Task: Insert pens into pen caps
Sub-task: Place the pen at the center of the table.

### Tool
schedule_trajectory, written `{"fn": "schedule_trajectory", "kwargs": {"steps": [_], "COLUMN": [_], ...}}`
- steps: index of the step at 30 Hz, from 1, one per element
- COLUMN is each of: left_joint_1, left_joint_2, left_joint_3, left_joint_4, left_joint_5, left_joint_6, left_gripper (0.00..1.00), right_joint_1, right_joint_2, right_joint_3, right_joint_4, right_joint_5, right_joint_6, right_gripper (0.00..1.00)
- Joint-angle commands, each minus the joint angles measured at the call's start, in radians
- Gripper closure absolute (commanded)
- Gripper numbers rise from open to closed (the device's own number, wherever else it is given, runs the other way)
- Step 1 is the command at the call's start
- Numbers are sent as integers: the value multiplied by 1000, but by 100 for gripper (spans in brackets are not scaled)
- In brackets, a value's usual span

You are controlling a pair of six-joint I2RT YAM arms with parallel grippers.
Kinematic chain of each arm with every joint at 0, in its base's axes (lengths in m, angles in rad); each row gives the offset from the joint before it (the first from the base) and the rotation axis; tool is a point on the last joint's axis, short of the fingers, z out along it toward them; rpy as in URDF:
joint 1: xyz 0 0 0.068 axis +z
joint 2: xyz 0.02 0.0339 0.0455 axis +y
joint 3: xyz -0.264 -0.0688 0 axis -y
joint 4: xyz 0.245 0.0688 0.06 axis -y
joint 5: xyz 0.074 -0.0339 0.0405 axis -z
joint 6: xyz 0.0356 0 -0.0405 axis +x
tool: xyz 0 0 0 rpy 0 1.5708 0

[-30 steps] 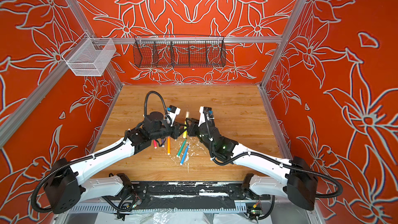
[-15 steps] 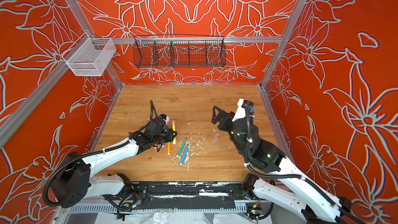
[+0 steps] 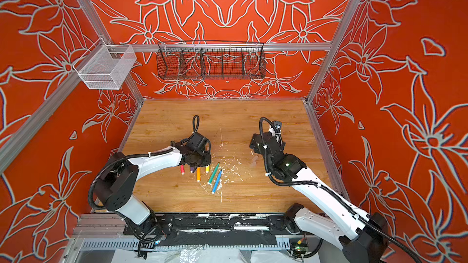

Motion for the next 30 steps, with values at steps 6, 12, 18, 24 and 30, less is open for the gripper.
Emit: {"fn": "schedule_trajectory", "kwargs": {"steps": [6,12,18,24,30], "left_joint_1": [5,5,5,4,5], "left_joint_2": [122,193,177,127,137], "left_joint_3": [100,163,169,177,198], "left_joint_4": [-157,-226,-249,-291,-301], "left_joint_5": [-32,-36,-60,-171,-155], "left_joint_6": [28,38,36,47,70], "left_gripper": [100,100,98,78,74], "right_joint_1": [-7,-8,-7,-8,-7], "right_joint_2": [-58,-35,-13,-14,-11], "right_joint_3": [-30,-38,-25,-29,-16], "right_joint_4": [57,83,77,87,76], "right_joint_5": [14,9,-14,-7,-44], "right_joint_6": [-14,-31,-36,-44,-43], "right_gripper": [7,9,11,11,13]}}
